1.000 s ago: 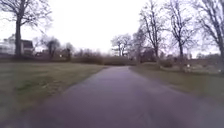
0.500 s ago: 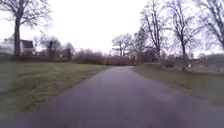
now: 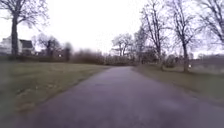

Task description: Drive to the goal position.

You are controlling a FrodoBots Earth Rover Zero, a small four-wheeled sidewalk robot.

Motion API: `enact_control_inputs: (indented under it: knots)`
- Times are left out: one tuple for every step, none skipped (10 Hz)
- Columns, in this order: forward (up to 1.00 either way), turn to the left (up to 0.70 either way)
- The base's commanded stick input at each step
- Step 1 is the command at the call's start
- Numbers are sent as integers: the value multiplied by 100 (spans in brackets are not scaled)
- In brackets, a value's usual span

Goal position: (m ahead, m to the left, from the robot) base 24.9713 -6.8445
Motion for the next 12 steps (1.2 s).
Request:
enact_control_inputs:
  knots:
    - [100,-17]
    - [100,0]
    - [100,0]
    - [100,0]
    - [100,0]
    - [100,0]
    - [100,0]
    - [100,0]
    - [100,0]
    - [100,0]
    - [100,0]
    - [100,0]
